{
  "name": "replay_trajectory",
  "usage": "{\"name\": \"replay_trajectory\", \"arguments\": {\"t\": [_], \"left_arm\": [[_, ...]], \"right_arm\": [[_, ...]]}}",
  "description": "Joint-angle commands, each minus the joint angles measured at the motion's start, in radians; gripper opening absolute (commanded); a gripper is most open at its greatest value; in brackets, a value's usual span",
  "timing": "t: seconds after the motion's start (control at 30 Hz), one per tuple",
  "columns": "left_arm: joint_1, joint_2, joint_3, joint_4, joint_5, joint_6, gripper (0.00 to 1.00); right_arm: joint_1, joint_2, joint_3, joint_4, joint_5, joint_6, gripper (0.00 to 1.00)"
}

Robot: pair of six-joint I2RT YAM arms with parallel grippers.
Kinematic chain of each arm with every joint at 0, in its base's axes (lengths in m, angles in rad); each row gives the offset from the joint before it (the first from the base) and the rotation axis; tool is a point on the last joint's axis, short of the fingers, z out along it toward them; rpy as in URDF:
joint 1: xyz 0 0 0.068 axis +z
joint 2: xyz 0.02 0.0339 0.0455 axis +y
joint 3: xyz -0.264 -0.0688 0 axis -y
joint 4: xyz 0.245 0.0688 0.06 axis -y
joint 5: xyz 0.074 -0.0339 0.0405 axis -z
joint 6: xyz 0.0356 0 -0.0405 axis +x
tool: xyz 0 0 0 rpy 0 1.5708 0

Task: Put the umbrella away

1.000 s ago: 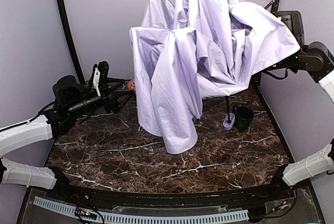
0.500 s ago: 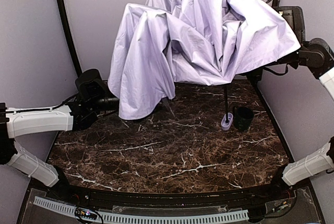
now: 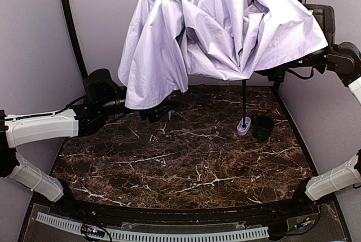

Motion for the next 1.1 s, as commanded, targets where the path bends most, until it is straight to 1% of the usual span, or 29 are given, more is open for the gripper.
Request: {"name": "replay_trajectory", "arguments": {"t": [0.0, 0.03, 0.1, 0.2, 0.23, 0.27, 0.37, 0.43, 0.47, 0.5, 0.6, 0.67, 0.73, 0.8, 0.93, 1.0, 1.07], "left_arm": [[-0.017, 0.035, 0.044, 0.029, -0.163, -0.044, 0.85], [-0.02, 0.045, 0.051, 0.028, -0.191, -0.048, 0.83], [-0.02, 0.049, 0.055, 0.029, -0.237, -0.051, 0.74], [-0.02, 0.007, 0.021, 0.049, -0.318, -0.049, 0.51], [-0.02, -0.012, 0.003, 0.054, -0.344, -0.044, 0.45], [-0.02, -0.031, -0.012, 0.051, -0.368, -0.037, 0.42], [-0.02, -0.075, -0.038, 0.001, -0.421, -0.014, 0.38], [-0.02, -0.093, -0.052, -0.013, -0.431, -0.009, 0.29], [-0.02, -0.096, -0.059, -0.006, -0.425, -0.012, 0.27], [-0.02, -0.095, -0.062, -0.002, -0.408, -0.013, 0.3], [-0.02, -0.063, -0.013, -0.064, -0.316, -0.021, 0.54], [-0.027, -0.038, 0.007, -0.072, -0.281, -0.049, 0.64], [-0.05, -0.029, 0.005, -0.039, -0.264, -0.054, 0.7], [-0.078, -0.022, 0.005, -0.015, -0.277, -0.047, 0.75], [-0.097, 0.026, 0.04, -0.014, -0.283, -0.054, 0.77], [-0.097, 0.065, 0.074, -0.033, -0.352, -0.056, 0.78], [-0.097, 0.097, 0.1, -0.03, -0.454, -0.036, 0.77]], "right_arm": [[-0.001, -0.03, -0.008, 0.138, 0.017, 0.036, 0.0], [-0.001, -0.029, -0.011, 0.142, 0.019, 0.04, 0.0], [-0.002, -0.032, -0.015, 0.143, 0.022, 0.043, 0.0], [-0.002, -0.043, -0.018, 0.133, 0.039, 0.044, 0.0], [-0.001, -0.047, -0.019, 0.13, 0.055, 0.045, 0.0], [-0.001, -0.051, -0.023, 0.128, 0.072, 0.046, 0.0], [-0.001, -0.051, -0.031, 0.115, 0.101, 0.043, 0.0], [-0.002, -0.045, -0.034, 0.106, 0.108, 0.04, 0.0], [-0.002, -0.042, -0.035, 0.105, 0.108, 0.039, 0.0], [-0.003, -0.039, -0.035, 0.105, 0.108, 0.039, 0.0], [-0.001, -0.025, -0.027, 0.105, 0.117, 0.05, 0.0], [-0.001, -0.02, -0.024, 0.114, 0.13, 0.062, 0.0], [-0.001, -0.016, -0.026, 0.124, 0.149, 0.076, 0.0], [-0.001, -0.014, -0.03, 0.128, 0.17, 0.083, 0.0], [-0.002, -0.007, -0.038, 0.138, 0.189, 0.093, 0.0], [-0.001, -0.003, -0.038, 0.145, 0.179, 0.103, 0.0], [-0.002, 0.001, -0.038, 0.147, 0.157, 0.108, 0.0]]}}
